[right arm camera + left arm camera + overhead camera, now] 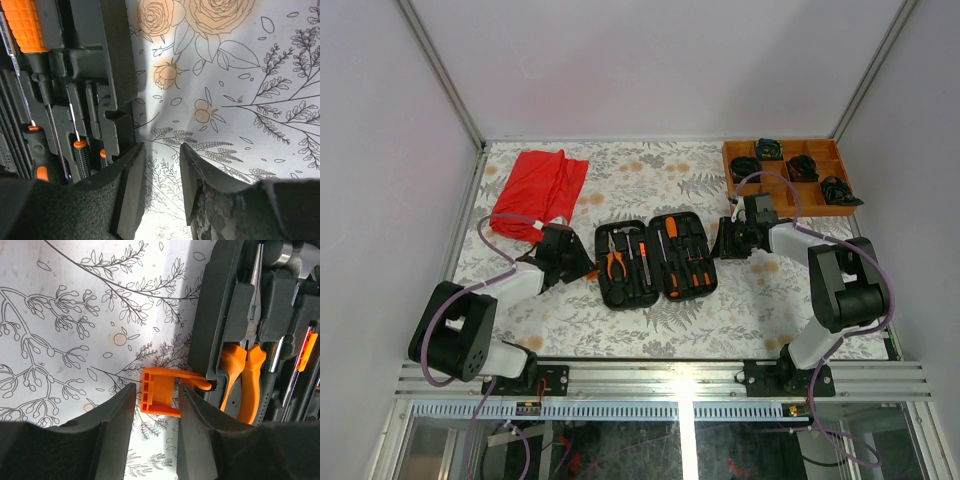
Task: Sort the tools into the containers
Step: Close the storage box at the center of the board.
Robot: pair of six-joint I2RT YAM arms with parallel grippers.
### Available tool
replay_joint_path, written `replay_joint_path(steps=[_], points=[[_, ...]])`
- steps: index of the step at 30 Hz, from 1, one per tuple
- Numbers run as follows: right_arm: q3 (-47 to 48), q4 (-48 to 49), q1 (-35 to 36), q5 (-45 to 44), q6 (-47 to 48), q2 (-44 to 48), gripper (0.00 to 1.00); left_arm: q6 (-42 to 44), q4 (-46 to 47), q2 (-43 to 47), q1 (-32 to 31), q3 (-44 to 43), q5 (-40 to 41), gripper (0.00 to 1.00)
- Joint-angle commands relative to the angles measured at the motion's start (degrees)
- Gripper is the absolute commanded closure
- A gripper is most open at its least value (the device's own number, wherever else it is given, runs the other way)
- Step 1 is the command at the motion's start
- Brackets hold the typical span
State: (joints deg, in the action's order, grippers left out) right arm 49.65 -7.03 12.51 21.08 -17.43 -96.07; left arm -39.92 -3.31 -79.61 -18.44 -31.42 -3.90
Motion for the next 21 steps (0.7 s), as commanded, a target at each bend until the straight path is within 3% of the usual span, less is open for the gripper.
replay_joint_path(steps=[1, 21], points=[[1.26, 3.27, 2.08, 15.02, -2.55, 4.2, 0.57, 0.2, -1.46, -3.23, -2.18, 0.75, -1.82, 0.58], [1.08, 7.33, 3.76, 21.91, -8.43, 11.65, 0.57, 0.11, -0.98, -3.66, -2.54, 0.83, -1.97, 0.58]])
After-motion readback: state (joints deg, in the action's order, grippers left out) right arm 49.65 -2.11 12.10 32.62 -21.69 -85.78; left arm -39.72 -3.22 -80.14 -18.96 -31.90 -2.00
